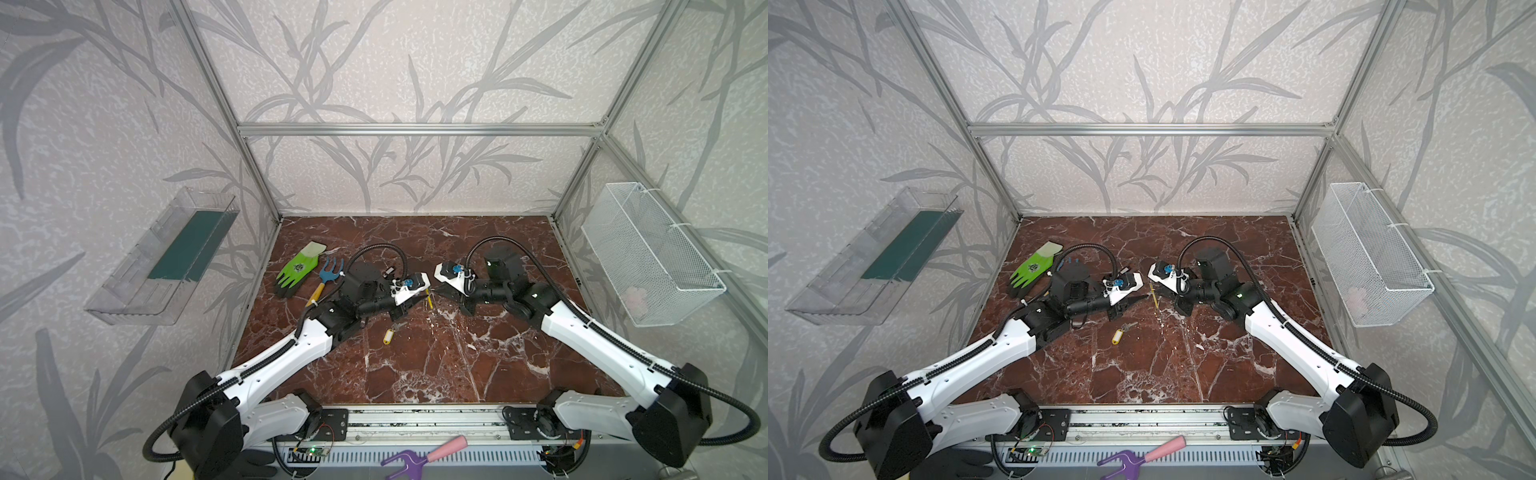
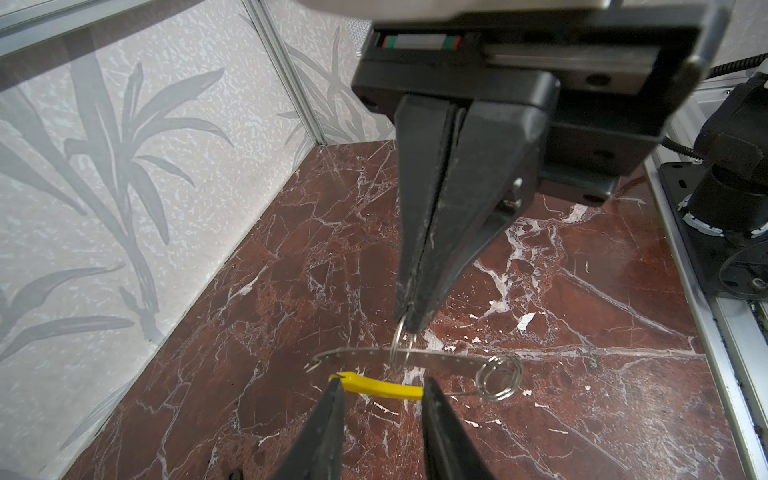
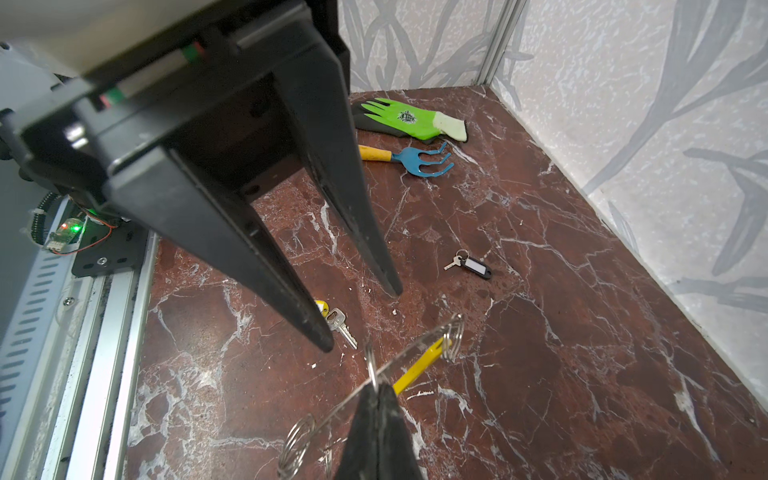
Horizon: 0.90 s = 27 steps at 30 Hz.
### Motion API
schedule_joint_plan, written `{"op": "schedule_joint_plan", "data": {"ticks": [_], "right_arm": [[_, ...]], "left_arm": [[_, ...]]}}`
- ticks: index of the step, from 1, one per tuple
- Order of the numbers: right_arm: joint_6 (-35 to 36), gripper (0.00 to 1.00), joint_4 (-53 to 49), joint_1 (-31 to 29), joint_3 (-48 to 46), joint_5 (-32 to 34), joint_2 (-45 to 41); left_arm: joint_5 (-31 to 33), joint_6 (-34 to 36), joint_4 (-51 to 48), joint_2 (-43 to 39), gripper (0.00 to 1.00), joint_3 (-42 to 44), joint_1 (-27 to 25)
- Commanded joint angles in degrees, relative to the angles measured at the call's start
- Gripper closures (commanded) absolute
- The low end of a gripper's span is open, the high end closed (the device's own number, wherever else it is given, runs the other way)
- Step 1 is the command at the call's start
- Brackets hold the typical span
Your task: Put the keys on the keyring
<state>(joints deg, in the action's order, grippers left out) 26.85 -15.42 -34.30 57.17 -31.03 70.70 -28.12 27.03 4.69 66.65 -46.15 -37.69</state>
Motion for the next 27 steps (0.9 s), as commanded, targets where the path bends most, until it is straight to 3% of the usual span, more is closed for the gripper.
{"op": "schedule_joint_plan", "data": {"ticks": [1,9,17,27], "right_arm": [[0.48,1.0,-0.58,-0.43,1.51,-0.53,0.49],[-1.84,1.0,6.87,-0.35,-2.78,-0.09,-1.64],[-5.58,1.0,13.28,1.08,-6.15,-3.94,-2.32],[-4.74,1.0,10.51,1.22,-4.31,-5.18,-1.45]], "left_arm": [[-0.91,0.3,0.98,0.81,0.68,-1.61,-0.13],[1.26,-0.38,1.98,-1.66,0.74,0.94,0.2],[2.27,-2.29,2.57,-5.87,0.77,3.49,0.65],[2.73,2.24,-6.16,-2.1,0.66,-2.75,-1.57]]}}
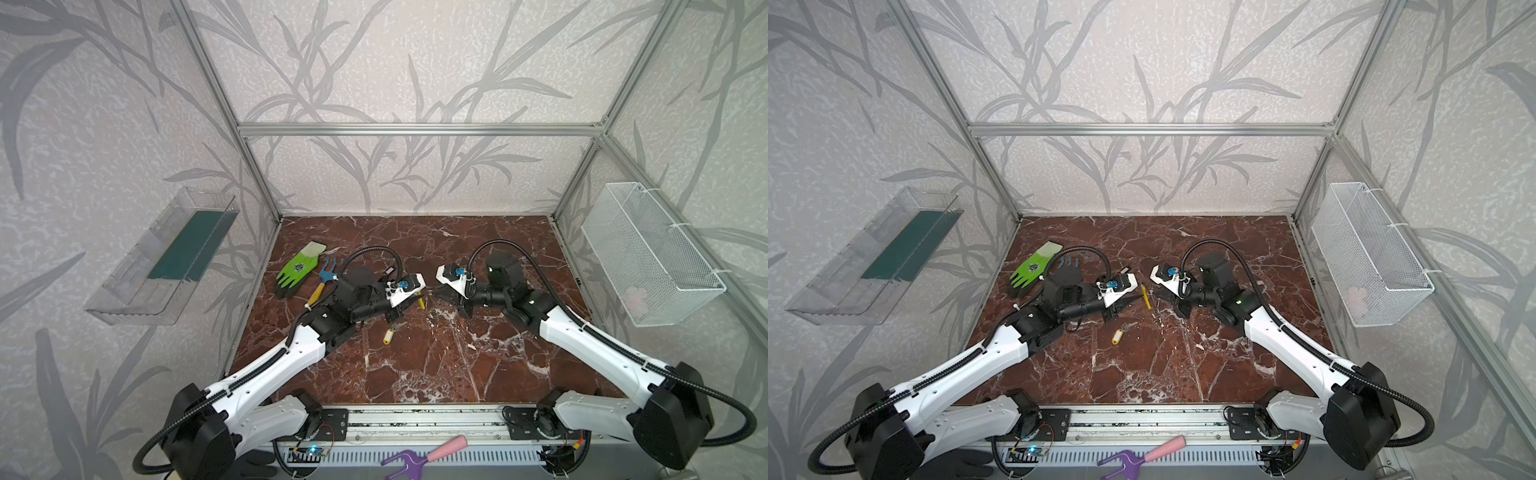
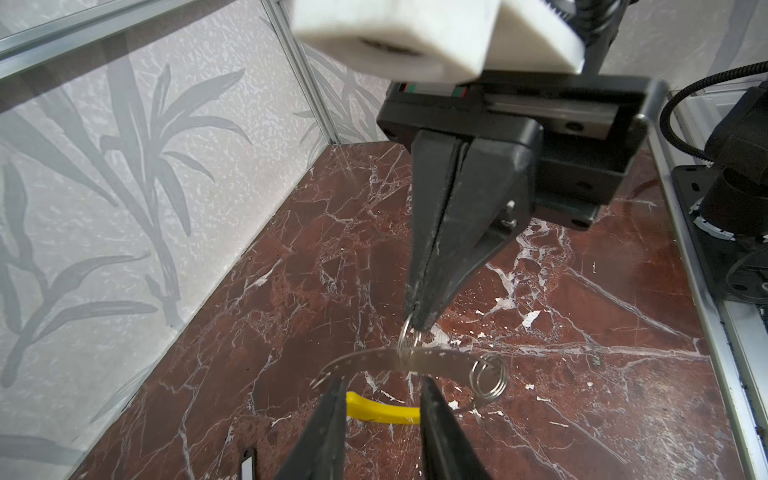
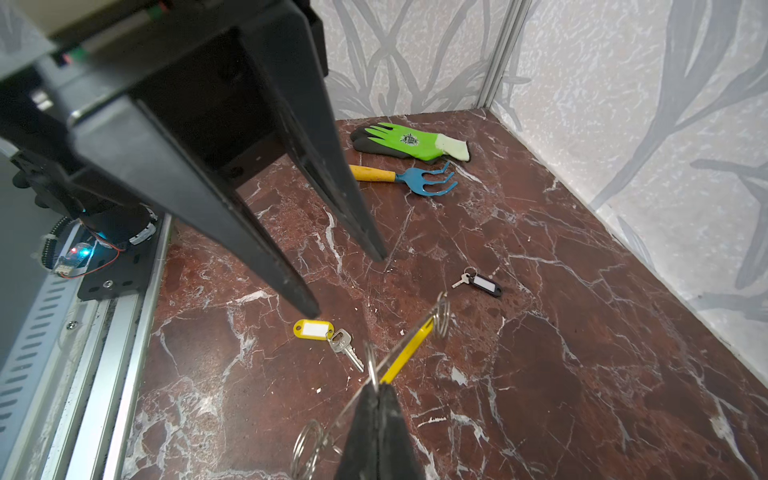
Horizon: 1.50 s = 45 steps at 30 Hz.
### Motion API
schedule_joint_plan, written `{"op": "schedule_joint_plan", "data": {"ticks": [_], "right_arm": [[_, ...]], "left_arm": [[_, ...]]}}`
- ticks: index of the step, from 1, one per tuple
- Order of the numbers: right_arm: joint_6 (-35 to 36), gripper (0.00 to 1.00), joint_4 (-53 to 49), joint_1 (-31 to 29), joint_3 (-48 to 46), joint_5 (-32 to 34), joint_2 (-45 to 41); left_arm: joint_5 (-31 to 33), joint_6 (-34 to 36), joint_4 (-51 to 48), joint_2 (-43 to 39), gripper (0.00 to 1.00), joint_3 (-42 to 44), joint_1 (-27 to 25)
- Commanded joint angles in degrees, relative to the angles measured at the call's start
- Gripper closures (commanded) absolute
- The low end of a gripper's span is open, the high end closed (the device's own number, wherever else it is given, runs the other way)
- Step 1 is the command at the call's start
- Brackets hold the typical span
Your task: Put the keys on the keyring
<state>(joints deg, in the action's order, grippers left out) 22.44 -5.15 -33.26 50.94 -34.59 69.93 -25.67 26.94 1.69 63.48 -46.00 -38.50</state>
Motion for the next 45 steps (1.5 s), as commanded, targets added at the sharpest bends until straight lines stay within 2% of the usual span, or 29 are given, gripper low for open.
{"op": "schedule_joint_plan", "data": {"ticks": [1,13,24,27,32,36,37,40,45], "right_arm": [[-0.31,1.0,0.07,0.16,1.96,-1.62,-0.68],[-0.02,1.0,-1.29,0.05,2.32,-1.69,-0.79],[-0.57,1.0,-0.59,-0.04,2.3,-2.67,-0.57],[-0.68,1.0,-0.57,-0.04,2.14,-2.85,-0.67],[-0.55,1.0,-0.81,-0.08,2.02,-3.03,-0.59],[-0.46,1.0,-0.78,-0.07,1.8,-2.34,-0.65],[-0.68,0.98,-0.33,-0.08,1.57,-2.12,-0.88],[-3.55,0.81,5.41,2.02,-1.72,-3.01,-2.57],[-8.75,0.7,15.02,6.42,-7.69,-6.57,-6.53]], "left_arm": [[0.26,2.54,-3.57,1.62,0.66,-3.56,-0.92],[-1.47,4.08,-7.07,6.69,0.69,-8.04,-1.1],[-3.06,3.25,-5.3,7.87,0.77,-7.93,-1.1],[-3.73,3.13,-5.19,8.43,0.83,-7.79,-1.08],[-4.75,1.74,-2.65,8.66,0.85,-7.62,-1.1],[-5.56,1.12,-1.71,8.33,0.98,-7.42,-1.12],[-5.57,0.79,-1.24,8.11,1.0,-7.08,-1.05],[-6.32,-0.23,0.5,7.13,1.0,-6.13,-0.83],[-9.9,-4.82,6.95,5.9,1.0,-3.5,0.22]]}}
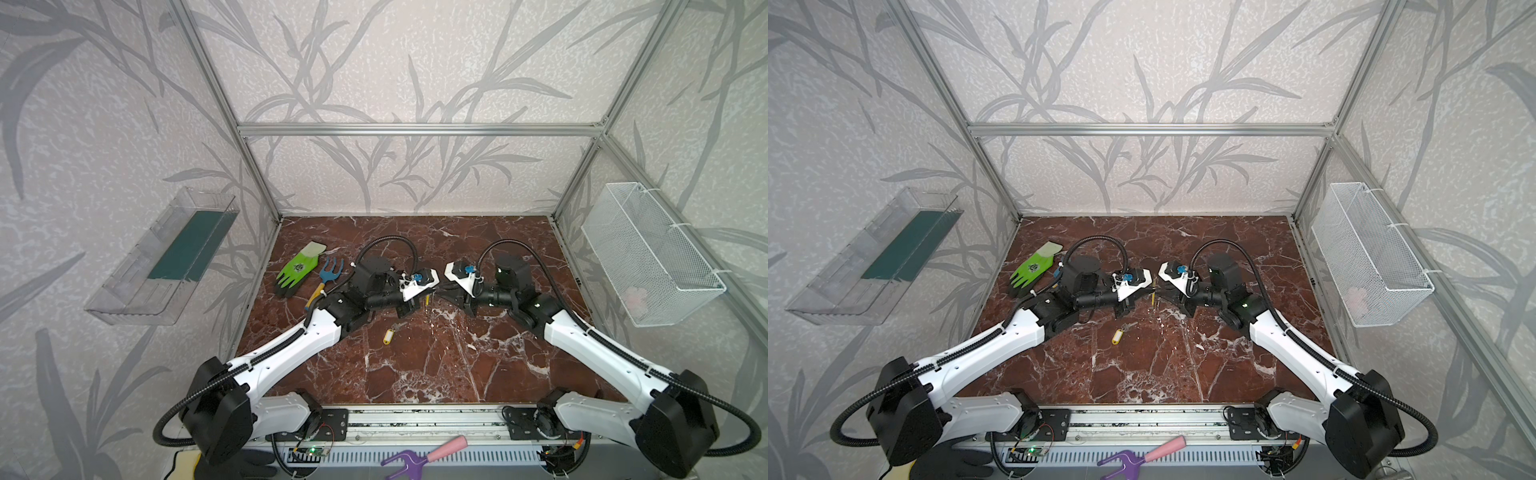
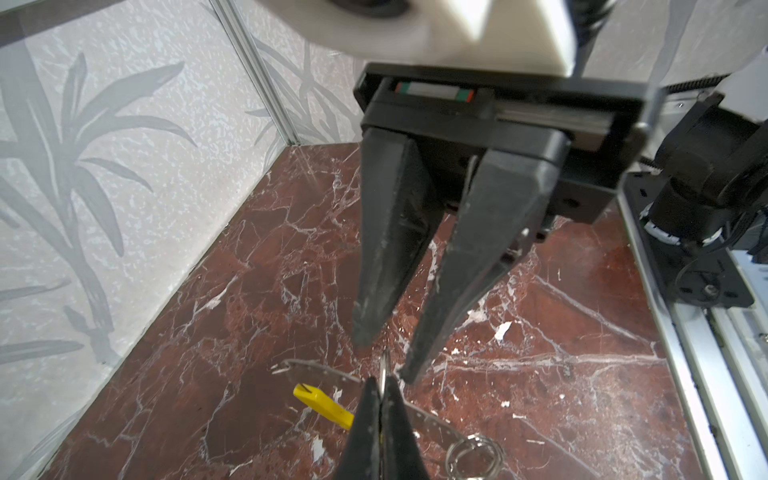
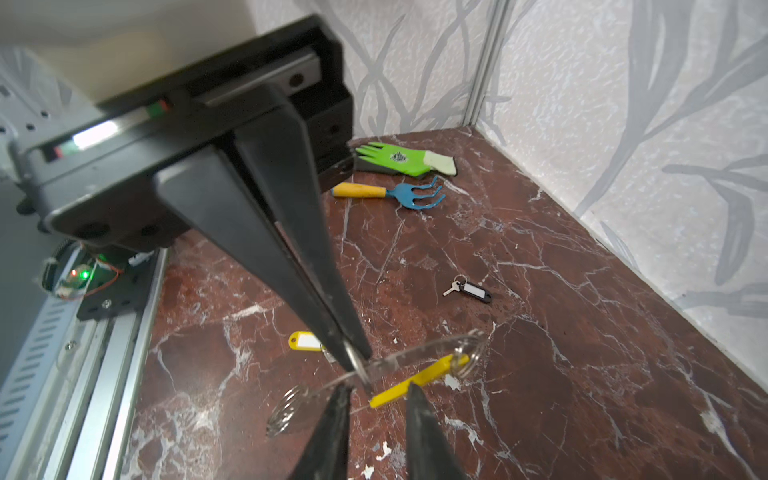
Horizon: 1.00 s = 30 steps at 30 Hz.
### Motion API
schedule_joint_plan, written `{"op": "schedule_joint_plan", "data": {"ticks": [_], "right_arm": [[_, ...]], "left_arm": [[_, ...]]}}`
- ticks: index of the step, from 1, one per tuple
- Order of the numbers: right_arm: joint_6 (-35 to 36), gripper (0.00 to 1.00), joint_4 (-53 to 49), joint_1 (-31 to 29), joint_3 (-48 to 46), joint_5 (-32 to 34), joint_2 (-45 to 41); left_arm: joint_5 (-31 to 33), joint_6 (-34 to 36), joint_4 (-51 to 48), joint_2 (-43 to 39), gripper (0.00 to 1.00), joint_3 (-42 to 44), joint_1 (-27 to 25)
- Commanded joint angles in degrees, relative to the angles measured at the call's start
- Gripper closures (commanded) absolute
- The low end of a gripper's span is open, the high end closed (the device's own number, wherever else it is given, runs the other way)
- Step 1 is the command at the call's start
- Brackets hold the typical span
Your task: Put the keys on the keyring
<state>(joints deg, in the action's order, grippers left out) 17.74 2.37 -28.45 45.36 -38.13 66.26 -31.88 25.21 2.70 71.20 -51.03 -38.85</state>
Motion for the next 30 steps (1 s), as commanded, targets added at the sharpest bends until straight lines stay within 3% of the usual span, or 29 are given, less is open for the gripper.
{"op": "schedule_joint_plan", "data": {"ticks": [1,15,30], "right_arm": [[-4.14,0.68,8.63,1.78,-3.16,-2.94,-3.76],[-9.21,0.77,14.16,1.82,-6.7,-8.17,-6.43],[-12.98,0.84,17.8,1.73,-6.0,-11.14,-4.04]], "left_arm": [[-4.61,-4.38,7.91,-1.94,1.0,2.19,0.87],[-11.05,-17.09,26.54,1.1,1.0,6.35,1.55],[-13.59,-17.04,27.02,0.74,1.0,7.46,1.56]]}}
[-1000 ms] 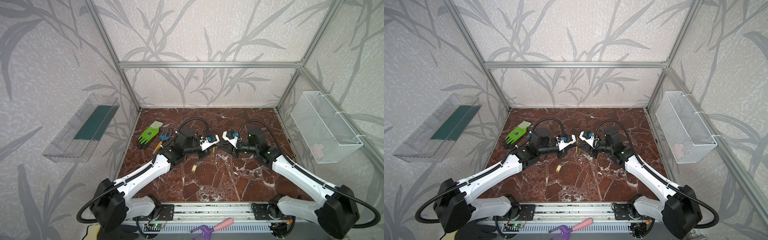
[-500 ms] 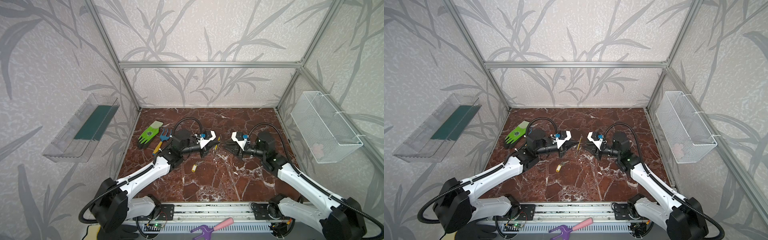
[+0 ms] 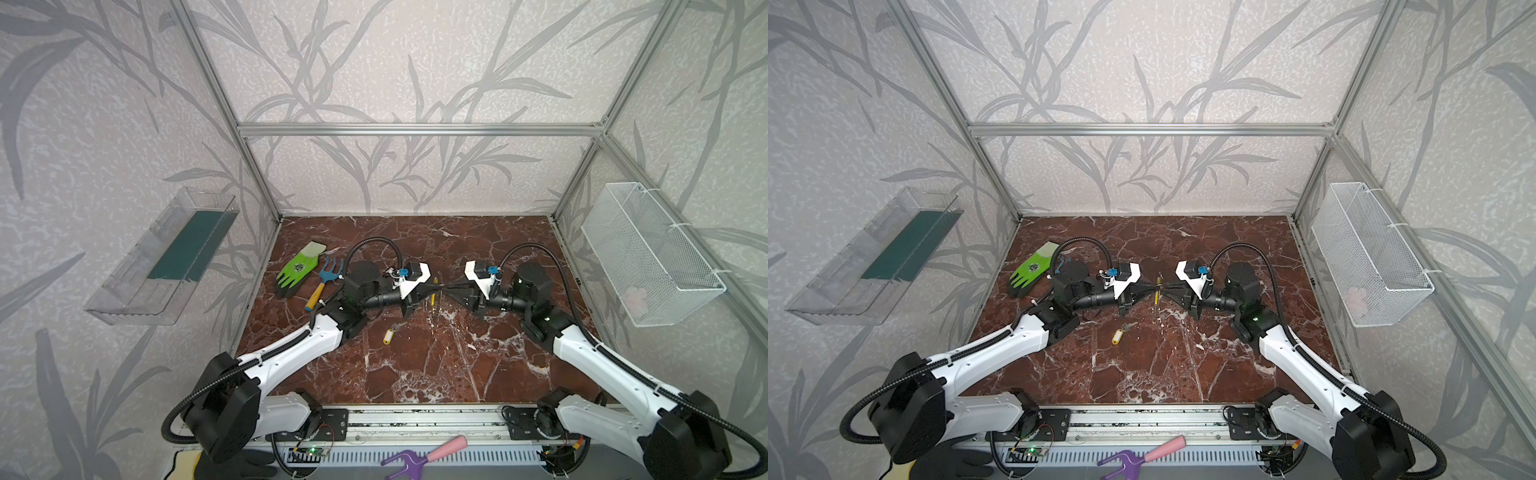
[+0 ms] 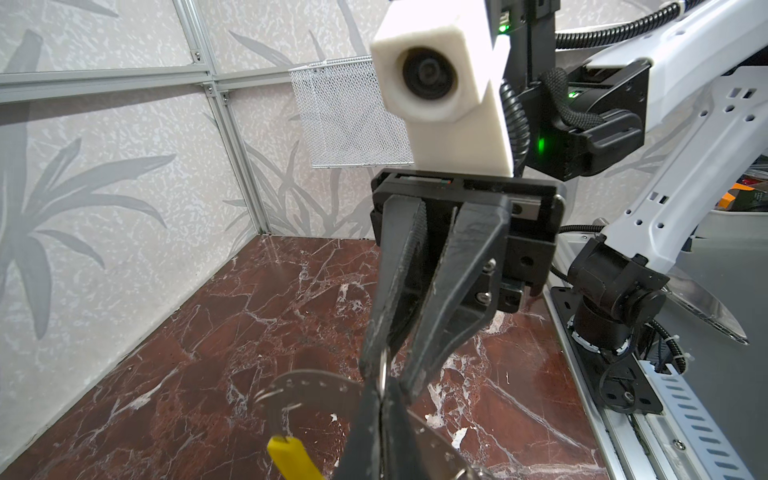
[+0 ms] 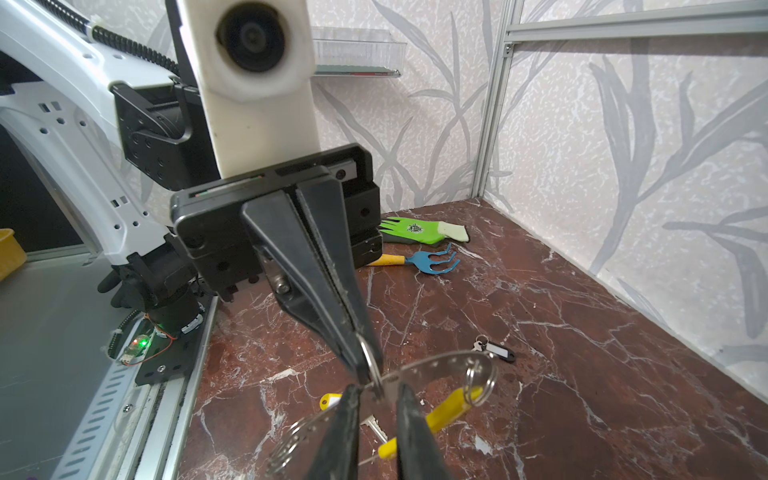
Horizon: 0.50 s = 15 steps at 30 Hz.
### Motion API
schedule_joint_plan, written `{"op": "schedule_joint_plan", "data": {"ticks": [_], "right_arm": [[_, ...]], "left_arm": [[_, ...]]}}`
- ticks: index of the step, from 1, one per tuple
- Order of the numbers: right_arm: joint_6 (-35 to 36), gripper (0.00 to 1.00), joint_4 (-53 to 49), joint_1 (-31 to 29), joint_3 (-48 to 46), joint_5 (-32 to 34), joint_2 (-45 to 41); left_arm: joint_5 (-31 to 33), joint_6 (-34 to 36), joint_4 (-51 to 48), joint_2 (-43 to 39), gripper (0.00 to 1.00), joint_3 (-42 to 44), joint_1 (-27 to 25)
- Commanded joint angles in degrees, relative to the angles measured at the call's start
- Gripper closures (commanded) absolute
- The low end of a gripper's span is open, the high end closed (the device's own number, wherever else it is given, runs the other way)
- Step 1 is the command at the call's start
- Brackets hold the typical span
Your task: Put the keys on the keyring
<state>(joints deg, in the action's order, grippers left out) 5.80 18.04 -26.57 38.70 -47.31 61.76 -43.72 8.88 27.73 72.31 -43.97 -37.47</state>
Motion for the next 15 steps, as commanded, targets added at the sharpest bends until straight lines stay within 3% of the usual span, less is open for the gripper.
{"op": "schedule_joint_plan", "data": {"ticks": [1,12,15], "right_arm": [[-1.07,0.85,2.19,-0.22,0.68,-1.99,0.56],[-1.03,1.0,3.23,-0.24,0.34,-2.27,0.29],[-0.12,1.0,1.4,-0.24,0.69,-0.48,0.23]], "left_arm": [[-1.78,-0.58,1.94,-0.43,1.0,0.41,0.12],[-0.83,2.39,-2.07,-0.68,1.0,0.12,0.18],[1.18,4.03,-4.36,-1.28,0.85,-0.16,0.2]]}}
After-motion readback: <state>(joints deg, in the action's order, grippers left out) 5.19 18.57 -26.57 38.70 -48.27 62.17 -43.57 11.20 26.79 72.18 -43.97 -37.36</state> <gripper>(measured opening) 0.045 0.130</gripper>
